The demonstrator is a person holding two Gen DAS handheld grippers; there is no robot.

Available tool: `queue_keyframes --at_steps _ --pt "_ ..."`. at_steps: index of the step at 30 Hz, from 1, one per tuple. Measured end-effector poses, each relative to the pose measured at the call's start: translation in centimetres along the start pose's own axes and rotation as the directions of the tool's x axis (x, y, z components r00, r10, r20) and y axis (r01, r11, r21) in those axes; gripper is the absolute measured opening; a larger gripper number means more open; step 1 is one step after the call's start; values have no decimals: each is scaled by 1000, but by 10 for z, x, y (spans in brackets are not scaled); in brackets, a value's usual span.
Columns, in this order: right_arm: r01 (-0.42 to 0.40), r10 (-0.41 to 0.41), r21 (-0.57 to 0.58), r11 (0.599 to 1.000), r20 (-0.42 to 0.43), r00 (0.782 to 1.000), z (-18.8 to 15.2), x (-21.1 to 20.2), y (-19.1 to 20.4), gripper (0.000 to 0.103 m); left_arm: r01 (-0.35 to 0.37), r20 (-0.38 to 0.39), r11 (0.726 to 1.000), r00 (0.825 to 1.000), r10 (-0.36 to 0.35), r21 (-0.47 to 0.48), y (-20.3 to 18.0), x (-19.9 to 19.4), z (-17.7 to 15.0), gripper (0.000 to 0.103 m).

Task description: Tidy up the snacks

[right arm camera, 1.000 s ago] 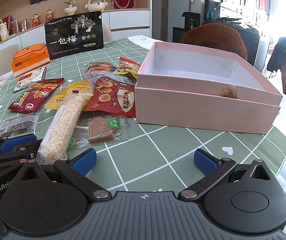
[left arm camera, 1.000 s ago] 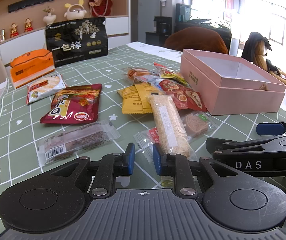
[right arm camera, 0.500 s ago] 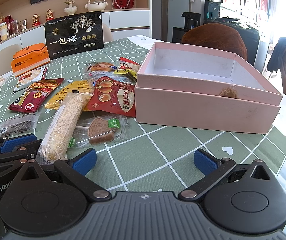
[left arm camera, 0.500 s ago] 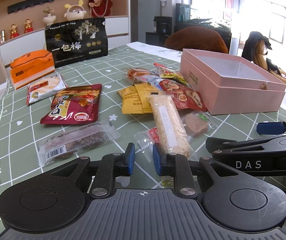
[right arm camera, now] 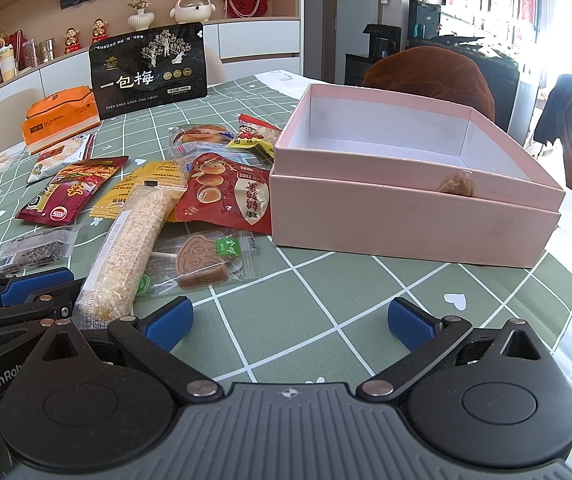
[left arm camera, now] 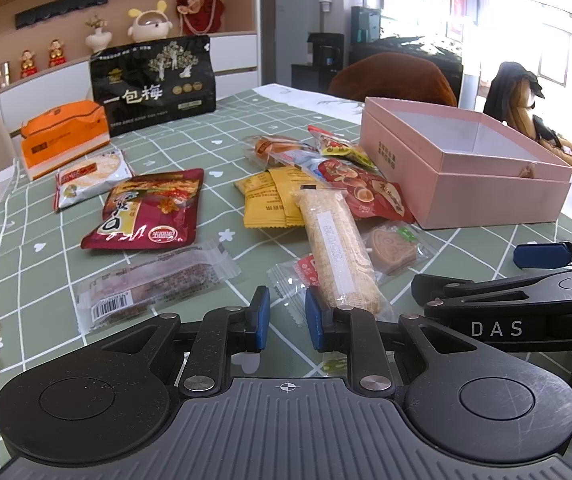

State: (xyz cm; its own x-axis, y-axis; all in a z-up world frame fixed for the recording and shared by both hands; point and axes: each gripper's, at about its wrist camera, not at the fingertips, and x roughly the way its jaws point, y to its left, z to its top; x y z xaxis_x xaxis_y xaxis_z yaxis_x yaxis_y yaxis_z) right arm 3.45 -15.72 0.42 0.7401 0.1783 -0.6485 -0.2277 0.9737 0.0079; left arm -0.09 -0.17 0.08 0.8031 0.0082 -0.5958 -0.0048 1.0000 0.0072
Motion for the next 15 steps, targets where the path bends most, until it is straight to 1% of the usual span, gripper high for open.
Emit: queue_keyframes --at_steps 11,13,15 --pt "-4 4 -5 1000 -5 1000 -3 2 0 103 -2 1 1000 1000 2 4 1 0 0 24" --pt "-19 18 -19 1000 -53 998 1 3 0 103 25 -8 1000 1000 -25 5 5 -2 1 24" --pt "-26 23 -21 999 -123 992 8 3 -3 103 70 -53 998 996 -69 8 10 -4 9 24"
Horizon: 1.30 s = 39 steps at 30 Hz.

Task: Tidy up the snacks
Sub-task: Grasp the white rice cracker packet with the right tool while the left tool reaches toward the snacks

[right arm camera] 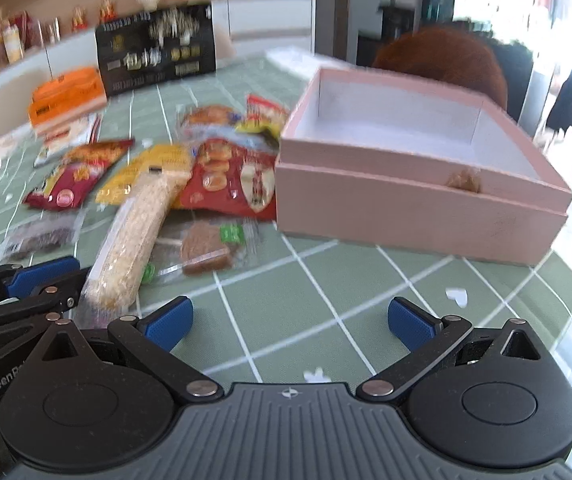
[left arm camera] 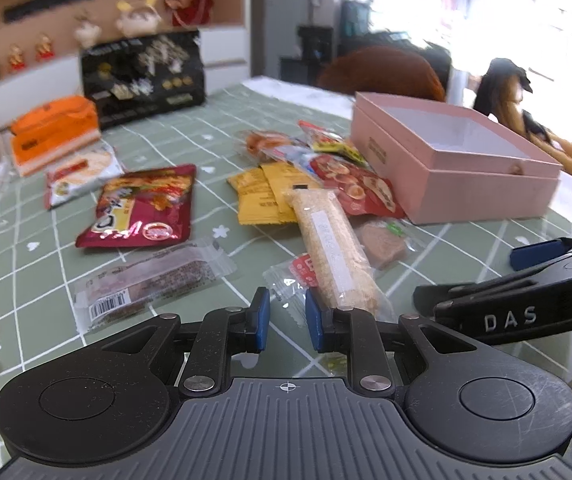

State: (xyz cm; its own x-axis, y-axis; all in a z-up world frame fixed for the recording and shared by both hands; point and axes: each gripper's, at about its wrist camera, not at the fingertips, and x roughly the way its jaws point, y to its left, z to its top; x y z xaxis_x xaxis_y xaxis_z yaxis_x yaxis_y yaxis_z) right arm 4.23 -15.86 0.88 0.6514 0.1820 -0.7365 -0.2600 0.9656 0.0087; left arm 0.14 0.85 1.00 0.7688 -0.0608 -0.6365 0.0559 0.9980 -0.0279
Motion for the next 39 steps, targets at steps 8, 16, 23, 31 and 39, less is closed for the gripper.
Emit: queue_keyframes --at_steps 8,16,23,31,39 --pt "8 -7 6 1000 -108 994 1 -6 4 103 56 48 996 997 -53 -75 98 3 90 29" --pt "14 -14 -2 1000 -143 990 8 -17 12 99 -247 -52 923 969 243 -294 248 108 157 26" --pt "-8 4 -31 999 -108 994 38 -36 13 99 -164 -146 944 981 127 -286 256 138 146 23" --pt "-23 29 40 999 -158 987 43 -19 22 99 10 -176 979 983 -47 -205 188 93 99 22" --pt "-179 166 -109 978 -124 978 54 -22 96 99 115 -198 949 964 -178 -293 182 54 69 21"
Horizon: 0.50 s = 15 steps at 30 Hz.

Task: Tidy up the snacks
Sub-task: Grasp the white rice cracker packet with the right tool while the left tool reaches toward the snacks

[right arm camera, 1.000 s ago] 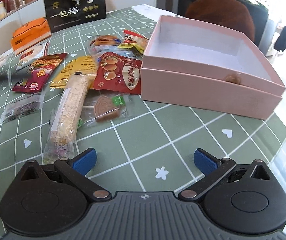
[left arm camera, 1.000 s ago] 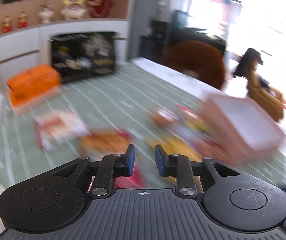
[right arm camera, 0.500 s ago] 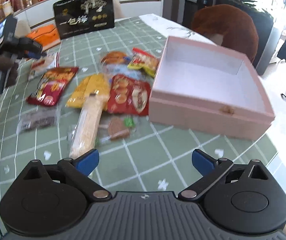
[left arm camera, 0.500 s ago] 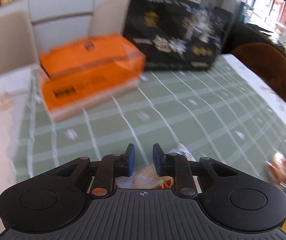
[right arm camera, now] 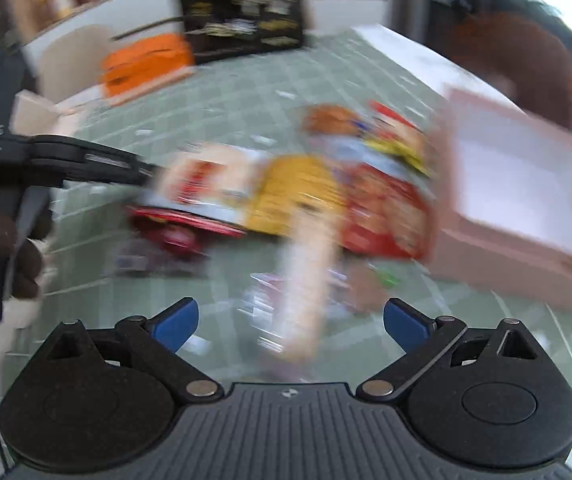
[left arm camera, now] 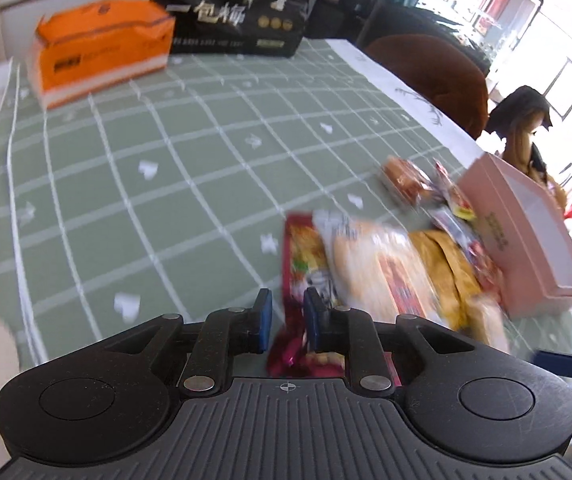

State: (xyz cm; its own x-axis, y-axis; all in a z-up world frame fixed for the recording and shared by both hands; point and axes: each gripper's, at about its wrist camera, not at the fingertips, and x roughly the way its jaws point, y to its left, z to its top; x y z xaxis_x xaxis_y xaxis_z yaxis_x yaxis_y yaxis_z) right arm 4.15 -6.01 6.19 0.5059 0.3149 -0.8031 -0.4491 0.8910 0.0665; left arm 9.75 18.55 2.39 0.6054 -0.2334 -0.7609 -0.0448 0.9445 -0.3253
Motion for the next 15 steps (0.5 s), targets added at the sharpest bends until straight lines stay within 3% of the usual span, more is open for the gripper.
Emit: queue_keyframes --at_steps 3,4,6,8,11,15 --pt "-47 47 -38 998 14 999 8 12 27 96 -9 -8 1000 1000 9 21 -4 -11 -17 21" --pt "-36 37 -46 998 20 999 11 15 32 91 -10 -11 999 1000 11 51 -9 -14 -25 21" --pt "7 -7 -8 1000 54 999 21 16 32 91 -5 -10 996 1000 6 88 -16 -20 -39 22" --pt "-6 3 36 999 69 998 38 17 24 91 -8 -3 996 1000 8 93 -21 -24 -48 22" --pt "-73 72 51 996 21 997 74 33 19 92 -8 15 997 1000 7 83 -25 -29 -59 22" --pt "-61 60 -14 998 -77 995 118 82 36 94 11 22 995 1000 -13 101 -26 -32 -66 22"
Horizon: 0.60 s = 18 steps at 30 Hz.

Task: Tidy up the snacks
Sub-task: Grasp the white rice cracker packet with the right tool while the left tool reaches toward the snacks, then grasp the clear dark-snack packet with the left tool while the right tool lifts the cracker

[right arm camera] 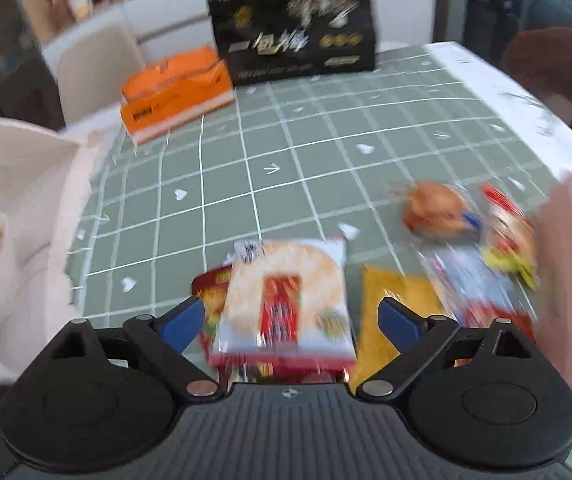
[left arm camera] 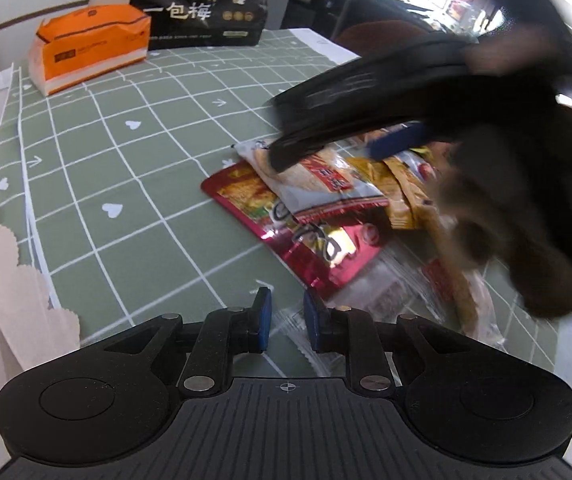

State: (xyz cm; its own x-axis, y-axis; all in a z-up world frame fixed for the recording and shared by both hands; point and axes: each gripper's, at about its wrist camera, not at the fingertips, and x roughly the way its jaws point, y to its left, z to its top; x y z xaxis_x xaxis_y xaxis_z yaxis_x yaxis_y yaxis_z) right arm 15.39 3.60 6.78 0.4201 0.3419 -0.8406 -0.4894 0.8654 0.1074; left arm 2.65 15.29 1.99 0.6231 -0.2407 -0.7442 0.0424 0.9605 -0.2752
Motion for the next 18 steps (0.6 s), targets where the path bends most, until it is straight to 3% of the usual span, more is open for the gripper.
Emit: queue_keyframes --at_steps 3,5,7,10,13,18 --pt "36 -40 -35 999 -97 994 14 33 5 93 41 -9 999 999 -42 -31 8 -1 0 23" --pt "31 -34 -29 999 -104 994 14 35 0 77 59 -8 997 998 -60 -39 9 -2 -1 23" --pt "4 -6 -19 1000 -106 994 14 23 -6 76 67 -11 998 998 -68 -20 6 -1 -1 23" --pt "-23 24 22 999 -45 999 9 -19 -20 76 112 -67 992 992 -109 54 -11 4 0 24" --pt "-41 41 72 997 9 999 -7 -70 -40 76 194 -164 968 972 -168 158 -35 3 -5 25" --pt "20 -31 131 991 82 996 -66 -137 -78 76 122 -121 974 988 -100 190 -62 -6 -2 25"
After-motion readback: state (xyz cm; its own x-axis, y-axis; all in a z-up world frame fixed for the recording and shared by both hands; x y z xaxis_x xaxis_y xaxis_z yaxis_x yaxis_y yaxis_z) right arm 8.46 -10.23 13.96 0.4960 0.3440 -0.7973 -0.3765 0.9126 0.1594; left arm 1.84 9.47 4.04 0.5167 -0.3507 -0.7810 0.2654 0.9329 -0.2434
